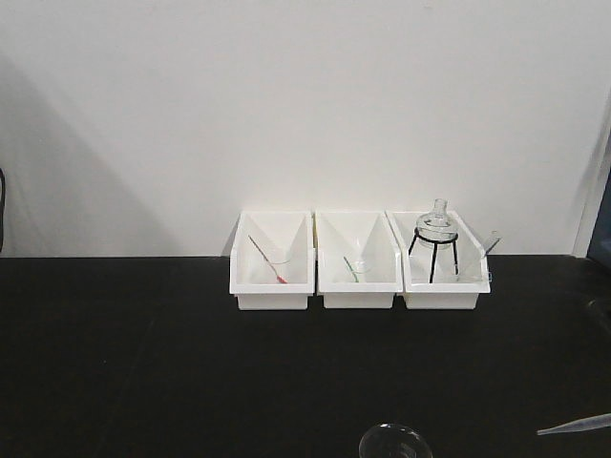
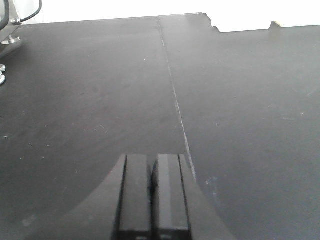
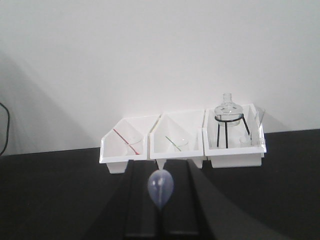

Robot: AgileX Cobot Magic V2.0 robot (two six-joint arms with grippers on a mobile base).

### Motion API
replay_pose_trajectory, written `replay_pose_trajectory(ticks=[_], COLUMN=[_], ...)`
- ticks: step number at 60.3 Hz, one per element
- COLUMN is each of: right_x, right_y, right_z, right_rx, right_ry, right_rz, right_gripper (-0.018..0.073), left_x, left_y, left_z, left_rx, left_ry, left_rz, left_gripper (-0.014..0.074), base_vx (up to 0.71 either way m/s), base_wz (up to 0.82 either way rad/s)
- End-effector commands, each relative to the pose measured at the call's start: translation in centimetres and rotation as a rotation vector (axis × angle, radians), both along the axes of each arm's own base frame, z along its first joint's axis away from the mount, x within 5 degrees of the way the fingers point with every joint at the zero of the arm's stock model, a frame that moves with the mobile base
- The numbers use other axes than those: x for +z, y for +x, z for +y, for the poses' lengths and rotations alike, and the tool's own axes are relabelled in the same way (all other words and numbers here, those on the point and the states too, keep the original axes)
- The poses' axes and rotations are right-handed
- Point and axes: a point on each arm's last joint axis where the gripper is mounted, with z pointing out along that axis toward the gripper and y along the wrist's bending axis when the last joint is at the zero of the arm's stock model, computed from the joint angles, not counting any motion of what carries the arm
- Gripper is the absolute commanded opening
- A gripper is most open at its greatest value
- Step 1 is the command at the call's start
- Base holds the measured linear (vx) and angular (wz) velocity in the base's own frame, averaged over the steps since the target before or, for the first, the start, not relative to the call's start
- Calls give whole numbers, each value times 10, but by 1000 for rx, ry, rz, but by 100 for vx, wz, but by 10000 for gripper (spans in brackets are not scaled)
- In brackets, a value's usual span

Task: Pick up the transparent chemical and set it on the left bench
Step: 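Lower the beaker onto the bench with the right gripper and release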

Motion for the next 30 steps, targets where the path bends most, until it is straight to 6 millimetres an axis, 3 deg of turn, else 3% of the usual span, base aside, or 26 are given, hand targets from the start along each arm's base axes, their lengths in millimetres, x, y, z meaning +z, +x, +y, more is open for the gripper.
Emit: replay_pose_trajectory(ticks=[1,15,23,30], right_x=[8,4,5,8], right_y=[24,108,142,158], right_z=[1,25,35,39], right_rx=[-45,22,64,71], right_ry=[33,-75,-93,-94], right_rz=[30,268,331,342], right_gripper=[-3,-1,-1,0], left_x=[3,3,3,3], left_y=[-1,-1,-1,-1], left_z=[0,0,0,0], left_rx=[-1,-1,-1,-1], left_ry=[-14,-14,-14,-14], left_rz=[-81,-81,-81,-81], left_gripper=[-4,-4,-4,-4], base_vx=[0,0,0,0], base_wz=[0,0,0,0])
